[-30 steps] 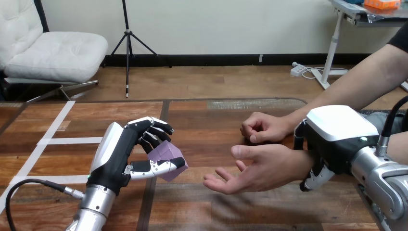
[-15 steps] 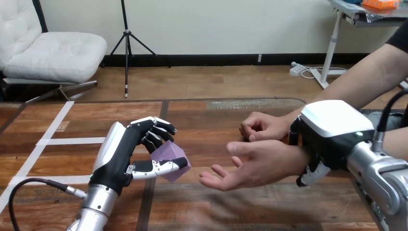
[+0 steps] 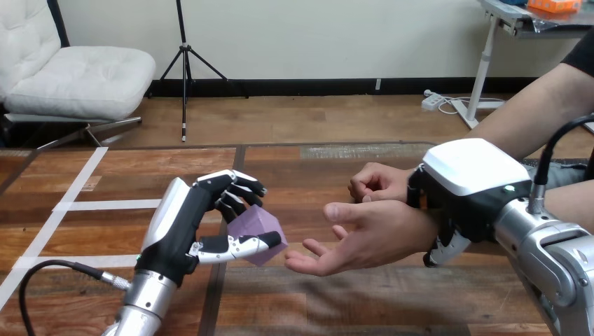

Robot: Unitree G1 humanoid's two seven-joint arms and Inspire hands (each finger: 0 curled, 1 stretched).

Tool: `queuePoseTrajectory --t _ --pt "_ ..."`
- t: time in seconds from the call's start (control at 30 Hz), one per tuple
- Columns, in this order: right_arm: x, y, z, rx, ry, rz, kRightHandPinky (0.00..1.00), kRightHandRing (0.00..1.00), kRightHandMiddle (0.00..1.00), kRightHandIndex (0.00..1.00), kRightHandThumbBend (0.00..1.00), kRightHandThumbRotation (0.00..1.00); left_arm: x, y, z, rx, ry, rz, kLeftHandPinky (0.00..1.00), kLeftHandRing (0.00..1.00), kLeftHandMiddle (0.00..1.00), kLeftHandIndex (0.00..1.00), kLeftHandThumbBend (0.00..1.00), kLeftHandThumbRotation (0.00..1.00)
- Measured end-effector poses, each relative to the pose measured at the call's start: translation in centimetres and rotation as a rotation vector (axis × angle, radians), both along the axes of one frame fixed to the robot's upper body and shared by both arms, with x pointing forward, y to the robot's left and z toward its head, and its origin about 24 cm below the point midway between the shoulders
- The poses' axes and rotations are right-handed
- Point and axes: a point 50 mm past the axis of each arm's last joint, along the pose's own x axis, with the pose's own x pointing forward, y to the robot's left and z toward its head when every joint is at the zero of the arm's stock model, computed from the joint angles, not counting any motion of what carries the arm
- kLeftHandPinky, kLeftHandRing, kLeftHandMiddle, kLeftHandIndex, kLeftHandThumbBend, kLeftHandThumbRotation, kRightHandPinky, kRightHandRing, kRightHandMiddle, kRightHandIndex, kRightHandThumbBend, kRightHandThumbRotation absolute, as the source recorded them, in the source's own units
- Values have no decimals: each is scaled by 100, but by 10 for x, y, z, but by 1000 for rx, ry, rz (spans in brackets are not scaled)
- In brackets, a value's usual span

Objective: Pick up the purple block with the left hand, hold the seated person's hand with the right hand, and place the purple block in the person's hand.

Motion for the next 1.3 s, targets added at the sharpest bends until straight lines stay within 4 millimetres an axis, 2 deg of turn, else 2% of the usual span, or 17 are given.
queuePoseTrajectory --t 0.17,0.77,1.3 --pt "0 1 0 4 -5 4 31 37 44 54 80 0 -1 -4 2 -7 -15 -26 41 48 55 58 65 14" --pt "1 7 1 26 -13 22 37 44 50 53 75 0 -7 -21 8 -51 -68 -113 42 47 55 59 67 17" --pt "1 14 0 42 -4 45 31 39 46 55 77 0 -13 -27 11 -96 -83 -161 41 46 54 59 67 16"
